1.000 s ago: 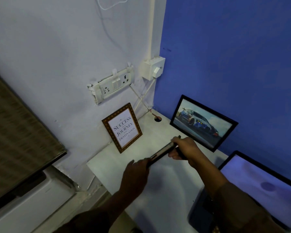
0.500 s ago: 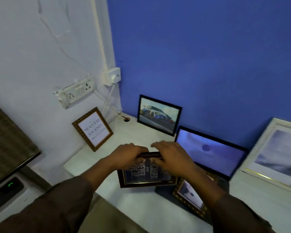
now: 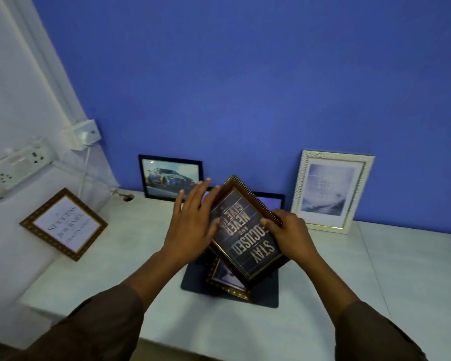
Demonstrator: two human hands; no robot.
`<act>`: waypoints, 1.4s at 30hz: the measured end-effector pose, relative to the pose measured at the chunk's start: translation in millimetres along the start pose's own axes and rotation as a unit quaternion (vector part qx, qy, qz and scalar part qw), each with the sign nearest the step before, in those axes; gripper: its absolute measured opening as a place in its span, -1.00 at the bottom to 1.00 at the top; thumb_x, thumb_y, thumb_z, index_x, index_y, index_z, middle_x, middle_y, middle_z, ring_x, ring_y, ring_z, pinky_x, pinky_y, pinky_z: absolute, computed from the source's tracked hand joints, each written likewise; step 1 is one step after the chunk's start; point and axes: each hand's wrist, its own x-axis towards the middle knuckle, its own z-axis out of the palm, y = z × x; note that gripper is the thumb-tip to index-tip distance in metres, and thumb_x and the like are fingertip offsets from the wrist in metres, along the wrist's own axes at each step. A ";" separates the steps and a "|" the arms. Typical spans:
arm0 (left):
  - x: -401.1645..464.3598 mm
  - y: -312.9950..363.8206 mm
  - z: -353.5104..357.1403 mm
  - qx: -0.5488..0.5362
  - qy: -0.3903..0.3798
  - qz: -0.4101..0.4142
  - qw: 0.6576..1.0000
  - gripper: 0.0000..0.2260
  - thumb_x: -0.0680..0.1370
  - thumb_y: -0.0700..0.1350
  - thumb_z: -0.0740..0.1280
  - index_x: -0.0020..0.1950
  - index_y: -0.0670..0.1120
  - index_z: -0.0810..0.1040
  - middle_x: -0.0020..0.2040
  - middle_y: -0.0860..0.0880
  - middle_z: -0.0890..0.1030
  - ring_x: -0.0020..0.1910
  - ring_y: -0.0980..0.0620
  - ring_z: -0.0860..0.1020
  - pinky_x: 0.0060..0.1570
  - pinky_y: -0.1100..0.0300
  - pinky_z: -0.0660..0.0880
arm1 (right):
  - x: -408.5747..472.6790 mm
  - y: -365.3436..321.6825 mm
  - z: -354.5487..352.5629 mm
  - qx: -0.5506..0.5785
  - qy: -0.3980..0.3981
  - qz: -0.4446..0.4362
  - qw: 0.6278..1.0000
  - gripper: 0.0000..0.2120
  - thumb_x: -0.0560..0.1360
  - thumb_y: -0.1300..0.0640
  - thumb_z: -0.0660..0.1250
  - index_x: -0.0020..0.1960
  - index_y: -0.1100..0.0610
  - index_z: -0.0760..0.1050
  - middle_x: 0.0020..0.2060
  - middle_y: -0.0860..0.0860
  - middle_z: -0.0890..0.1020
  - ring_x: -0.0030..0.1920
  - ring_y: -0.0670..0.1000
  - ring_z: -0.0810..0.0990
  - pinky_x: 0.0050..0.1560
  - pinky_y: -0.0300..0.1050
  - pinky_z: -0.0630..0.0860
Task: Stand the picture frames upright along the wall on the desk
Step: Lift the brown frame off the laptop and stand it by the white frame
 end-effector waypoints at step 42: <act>112.7 71.7 115.9 -0.310 -0.359 0.092 0.876 -0.79 0.63 0.04 0.33 0.19 -0.01 0.63 0.03 -0.02 0.73 0.03 0.00 0.71 0.10 0.04 0.64 | 22.9 11.8 -90.3 -0.465 0.034 -0.071 0.882 -0.67 0.55 -0.15 0.32 0.26 -0.06 0.55 0.19 0.00 0.67 0.20 0.10 0.61 0.40 0.11 0.31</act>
